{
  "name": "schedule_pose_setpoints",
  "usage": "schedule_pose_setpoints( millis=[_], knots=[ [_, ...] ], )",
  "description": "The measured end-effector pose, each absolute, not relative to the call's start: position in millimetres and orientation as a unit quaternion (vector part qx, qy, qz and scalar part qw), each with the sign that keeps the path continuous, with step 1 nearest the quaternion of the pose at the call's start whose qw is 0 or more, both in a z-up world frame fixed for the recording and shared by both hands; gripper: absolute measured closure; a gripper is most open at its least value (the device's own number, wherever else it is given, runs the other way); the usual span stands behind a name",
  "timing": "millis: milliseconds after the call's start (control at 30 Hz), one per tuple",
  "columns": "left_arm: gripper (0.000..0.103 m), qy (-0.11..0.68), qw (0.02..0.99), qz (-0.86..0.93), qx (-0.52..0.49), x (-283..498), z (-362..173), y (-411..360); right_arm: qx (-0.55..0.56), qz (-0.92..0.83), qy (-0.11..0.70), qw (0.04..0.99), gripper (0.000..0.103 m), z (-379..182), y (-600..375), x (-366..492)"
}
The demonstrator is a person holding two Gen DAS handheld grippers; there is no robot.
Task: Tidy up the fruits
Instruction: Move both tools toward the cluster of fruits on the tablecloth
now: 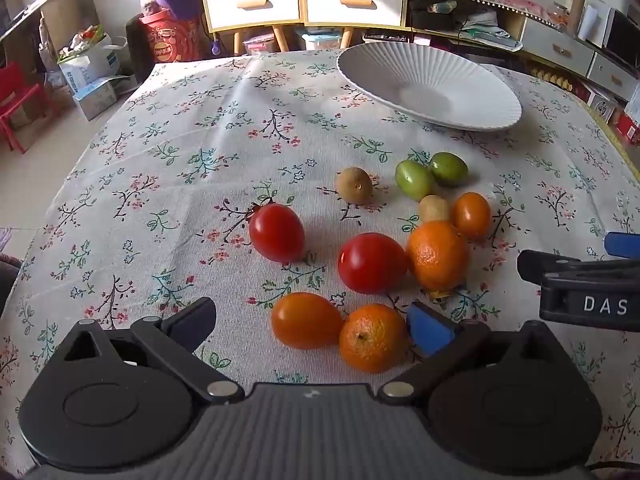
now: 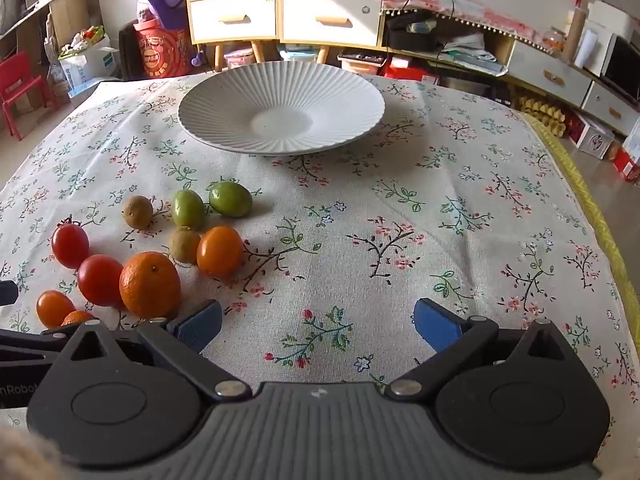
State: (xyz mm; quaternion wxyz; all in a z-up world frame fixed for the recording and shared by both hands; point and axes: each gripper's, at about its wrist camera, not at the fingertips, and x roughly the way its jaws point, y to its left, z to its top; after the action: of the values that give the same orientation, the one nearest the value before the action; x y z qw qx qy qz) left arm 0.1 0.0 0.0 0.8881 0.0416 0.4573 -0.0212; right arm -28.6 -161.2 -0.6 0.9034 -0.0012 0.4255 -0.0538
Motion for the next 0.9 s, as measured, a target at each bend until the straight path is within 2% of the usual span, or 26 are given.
schedule_pose_setpoints(
  millis=[900],
  knots=[
    [0.007, 0.452, 0.891, -0.018, 0.040, 0.3, 5.6, 2.4, 0.000, -0.046, 0.420, 0.906, 0.001, 2.4, -157.5, -30.4]
  ],
)
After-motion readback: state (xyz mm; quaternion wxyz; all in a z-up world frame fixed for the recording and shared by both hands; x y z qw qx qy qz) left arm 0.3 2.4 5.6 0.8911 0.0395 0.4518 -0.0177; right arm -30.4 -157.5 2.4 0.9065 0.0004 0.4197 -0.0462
